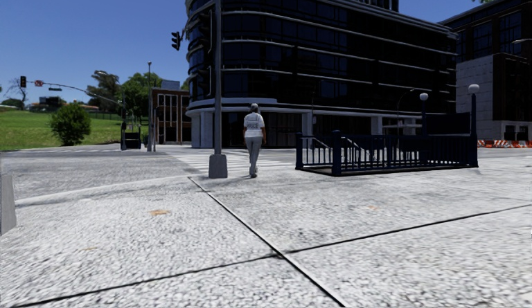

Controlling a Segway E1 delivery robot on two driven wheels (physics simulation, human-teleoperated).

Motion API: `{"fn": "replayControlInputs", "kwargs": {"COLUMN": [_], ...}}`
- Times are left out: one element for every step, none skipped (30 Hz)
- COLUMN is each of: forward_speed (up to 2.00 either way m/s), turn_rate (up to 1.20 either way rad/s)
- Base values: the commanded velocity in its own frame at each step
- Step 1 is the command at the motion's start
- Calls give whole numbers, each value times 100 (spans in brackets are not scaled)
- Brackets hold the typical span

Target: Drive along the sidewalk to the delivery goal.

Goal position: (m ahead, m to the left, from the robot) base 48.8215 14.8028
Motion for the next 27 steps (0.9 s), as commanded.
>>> {"fn": "replayControlInputs", "kwargs": {"forward_speed": [113,113,113,113,113,113,113,113,113,113,113,113,113,114,115,115,115,115,115,115,115,115,115,115,115,115,115], "turn_rate": [-37,-37,-37,-37,-37,-37,-37,-37,-37,-30,-18,-18,-9,-6,-6,-6,-6,0,0,0,0,0,0,0,0,0,0]}}
